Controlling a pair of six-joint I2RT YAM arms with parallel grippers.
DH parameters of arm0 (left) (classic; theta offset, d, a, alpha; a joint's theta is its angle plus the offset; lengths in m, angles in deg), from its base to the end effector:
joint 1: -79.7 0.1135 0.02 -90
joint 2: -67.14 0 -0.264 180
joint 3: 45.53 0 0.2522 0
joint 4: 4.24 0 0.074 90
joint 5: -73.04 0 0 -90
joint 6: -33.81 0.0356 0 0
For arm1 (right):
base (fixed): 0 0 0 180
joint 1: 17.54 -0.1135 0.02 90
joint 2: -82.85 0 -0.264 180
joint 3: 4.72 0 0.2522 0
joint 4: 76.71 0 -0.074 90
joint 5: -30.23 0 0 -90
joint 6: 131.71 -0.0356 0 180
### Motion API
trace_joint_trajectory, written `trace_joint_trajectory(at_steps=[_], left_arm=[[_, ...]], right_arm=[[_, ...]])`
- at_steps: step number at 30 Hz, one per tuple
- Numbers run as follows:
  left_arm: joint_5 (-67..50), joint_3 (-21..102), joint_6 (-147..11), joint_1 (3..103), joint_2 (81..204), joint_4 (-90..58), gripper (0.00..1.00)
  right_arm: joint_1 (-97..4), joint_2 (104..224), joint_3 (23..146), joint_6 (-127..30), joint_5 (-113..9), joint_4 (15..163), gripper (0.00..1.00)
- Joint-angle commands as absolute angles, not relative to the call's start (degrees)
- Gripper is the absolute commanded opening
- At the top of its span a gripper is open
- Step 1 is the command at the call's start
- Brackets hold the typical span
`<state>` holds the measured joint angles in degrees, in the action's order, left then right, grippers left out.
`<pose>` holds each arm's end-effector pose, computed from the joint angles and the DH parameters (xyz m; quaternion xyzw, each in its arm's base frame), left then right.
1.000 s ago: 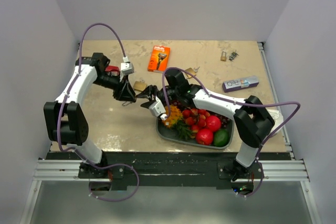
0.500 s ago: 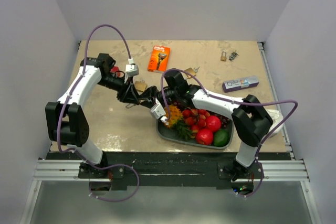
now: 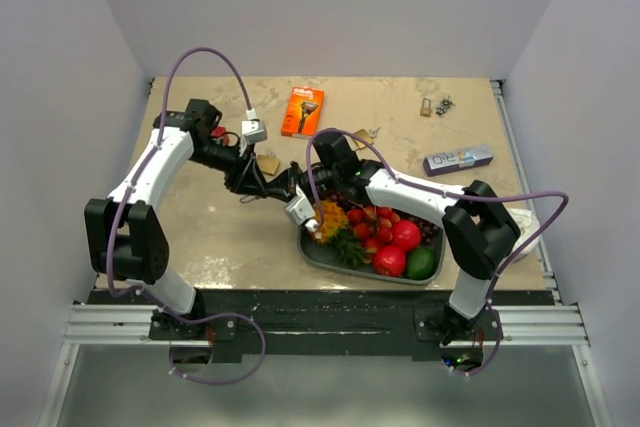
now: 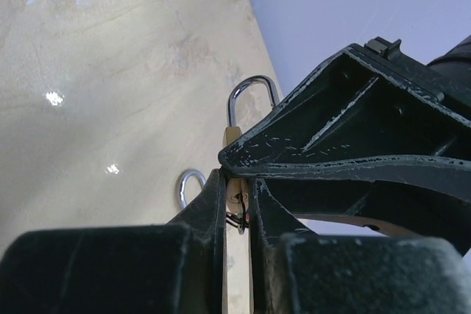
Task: Lock with the key
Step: Lock the lock.
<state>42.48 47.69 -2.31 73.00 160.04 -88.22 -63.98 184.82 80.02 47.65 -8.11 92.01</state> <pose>0.2901 -0.0649 0.2870 0.4610 0.7349 -0.4344 0.2421 0.2555 0.3092 0.2512 -0.8005 0.0847 0.1802 0.5652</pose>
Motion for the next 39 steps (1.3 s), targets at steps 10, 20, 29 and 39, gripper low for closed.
trace_joint_trajectory(at_steps=[10, 20, 29, 39], left_arm=[[41.1, 51.0, -15.9, 84.4, 149.1, -66.3, 0.82], [39.8, 43.8, -10.8, 84.3, 141.0, -63.5, 0.84], [36.1, 37.8, -10.8, 78.6, 136.3, -53.5, 0.81], [36.8, 36.4, -12.6, 75.1, 134.6, -49.0, 0.69]], right_arm=[[-60.6, 185.2, 88.7, 7.8, -8.3, 99.4, 0.0], [-52.4, 188.0, 93.8, -35.2, -4.2, 108.8, 0.0], [-52.1, 188.4, 94.1, -46.4, -0.4, 111.0, 0.0], [-51.6, 189.8, 95.8, -51.1, 1.4, 109.7, 0.0]])
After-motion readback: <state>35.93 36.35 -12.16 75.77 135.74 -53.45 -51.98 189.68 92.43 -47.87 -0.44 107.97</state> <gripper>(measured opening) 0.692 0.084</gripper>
